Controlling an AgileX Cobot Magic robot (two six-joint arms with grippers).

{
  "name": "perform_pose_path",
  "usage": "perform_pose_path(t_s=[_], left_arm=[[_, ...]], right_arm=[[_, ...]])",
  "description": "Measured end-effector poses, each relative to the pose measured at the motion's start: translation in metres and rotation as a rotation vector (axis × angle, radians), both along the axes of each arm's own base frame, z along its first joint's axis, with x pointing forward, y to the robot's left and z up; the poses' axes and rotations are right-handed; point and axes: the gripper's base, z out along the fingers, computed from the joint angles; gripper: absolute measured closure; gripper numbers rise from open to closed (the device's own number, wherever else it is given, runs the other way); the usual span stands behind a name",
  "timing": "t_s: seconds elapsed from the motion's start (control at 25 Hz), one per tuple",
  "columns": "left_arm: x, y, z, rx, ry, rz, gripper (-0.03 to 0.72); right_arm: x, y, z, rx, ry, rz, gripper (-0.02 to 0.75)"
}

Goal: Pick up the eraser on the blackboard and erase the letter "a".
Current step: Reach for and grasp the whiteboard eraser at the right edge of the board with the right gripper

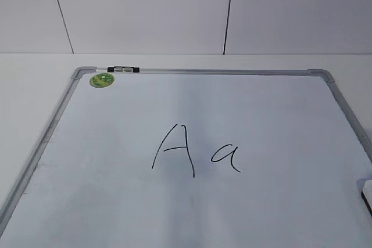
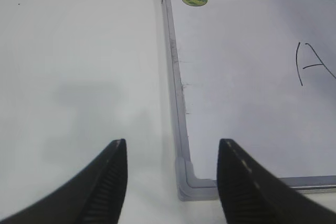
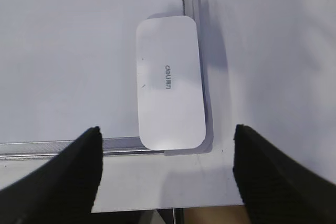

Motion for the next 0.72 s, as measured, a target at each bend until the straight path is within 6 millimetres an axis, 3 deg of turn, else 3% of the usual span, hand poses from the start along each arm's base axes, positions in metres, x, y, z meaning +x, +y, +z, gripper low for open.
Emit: perform_pose_path(t_s=[0.24, 0.44, 0.72], left_arm=[[0.000, 0.000, 0.000, -0.002, 0.000, -0.001, 0.274], [0.000, 0.000, 0.000, -0.002, 0.000, -0.001, 0.274], [0.000, 0.000, 0.000, -0.002, -0.001, -0.001, 0.274]], right_arm=[[0.025, 0.001, 0.002, -0.016, 0.093, 0.020, 0.144], [0.050, 0.005, -0.001, 0.001, 0.196, 0.056, 0.085], [0.077, 0.011, -0.008, 0.033, 0.340, 0.094, 0.071]])
